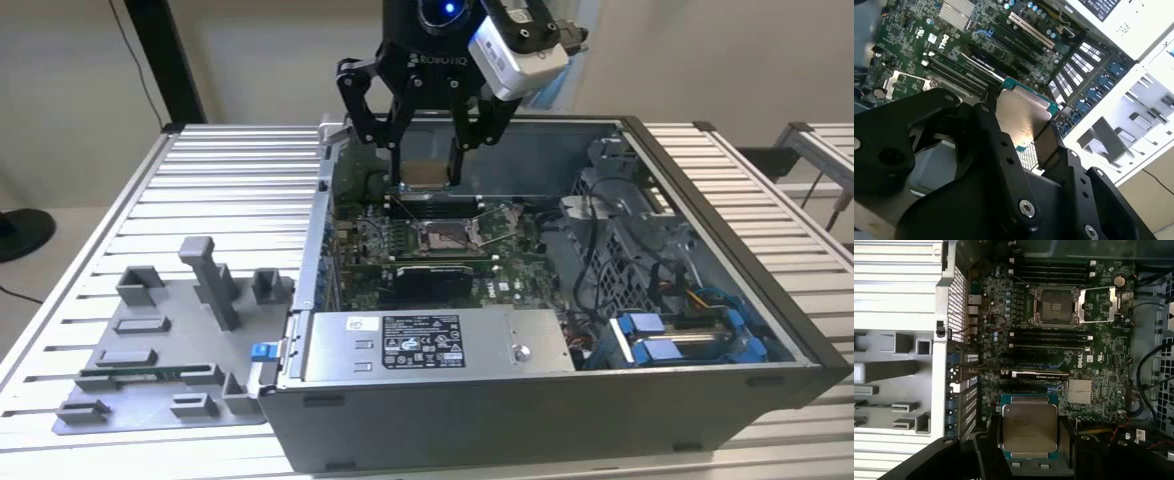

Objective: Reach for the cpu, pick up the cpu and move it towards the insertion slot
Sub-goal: 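Pick up the cpu and move it towards the insertion slot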

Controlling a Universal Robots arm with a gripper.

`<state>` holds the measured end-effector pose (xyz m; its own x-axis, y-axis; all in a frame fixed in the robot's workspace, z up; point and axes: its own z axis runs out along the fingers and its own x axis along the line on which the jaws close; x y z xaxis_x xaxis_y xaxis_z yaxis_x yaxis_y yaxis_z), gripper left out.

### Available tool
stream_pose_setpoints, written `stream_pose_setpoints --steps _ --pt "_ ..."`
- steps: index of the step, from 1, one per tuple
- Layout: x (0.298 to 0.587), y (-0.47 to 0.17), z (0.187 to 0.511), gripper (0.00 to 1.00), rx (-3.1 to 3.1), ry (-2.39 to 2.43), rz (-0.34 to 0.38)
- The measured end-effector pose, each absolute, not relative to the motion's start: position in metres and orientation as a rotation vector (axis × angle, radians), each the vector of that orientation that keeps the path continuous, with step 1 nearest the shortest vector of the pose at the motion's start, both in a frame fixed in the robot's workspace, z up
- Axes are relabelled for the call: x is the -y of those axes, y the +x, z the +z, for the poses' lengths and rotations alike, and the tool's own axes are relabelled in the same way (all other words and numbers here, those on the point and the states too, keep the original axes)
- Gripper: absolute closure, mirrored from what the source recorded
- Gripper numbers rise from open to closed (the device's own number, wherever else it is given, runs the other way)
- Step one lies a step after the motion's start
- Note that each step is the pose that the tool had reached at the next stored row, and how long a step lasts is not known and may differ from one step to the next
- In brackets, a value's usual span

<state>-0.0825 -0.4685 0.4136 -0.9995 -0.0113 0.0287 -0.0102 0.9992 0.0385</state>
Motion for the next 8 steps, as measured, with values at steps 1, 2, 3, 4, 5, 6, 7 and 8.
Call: stream_pose_setpoints --steps 1,2,3,4,5,6,7,8 --pt "0.4685 -0.0811 0.4136 1.0 3.112 0.017 -0.06" --pt "0.4685 -0.0798 0.4136 1.0 3.112 0.017 -0.06" --pt "0.4685 -0.079 0.4137 1.0 3.112 0.017 -0.06" --pt "0.4685 -0.0783 0.4136 1.0 3.112 0.017 -0.06" --pt "0.4685 -0.0775 0.4136 1.0 3.112 0.017 -0.06" --pt "0.4685 -0.0766 0.4136 1.0 3.111 0.017 -0.06" --pt "0.4685 -0.0756 0.4137 1.0 3.111 0.017 -0.06" --pt "0.4685 -0.0745 0.4137 1.0 3.111 0.017 -0.06"
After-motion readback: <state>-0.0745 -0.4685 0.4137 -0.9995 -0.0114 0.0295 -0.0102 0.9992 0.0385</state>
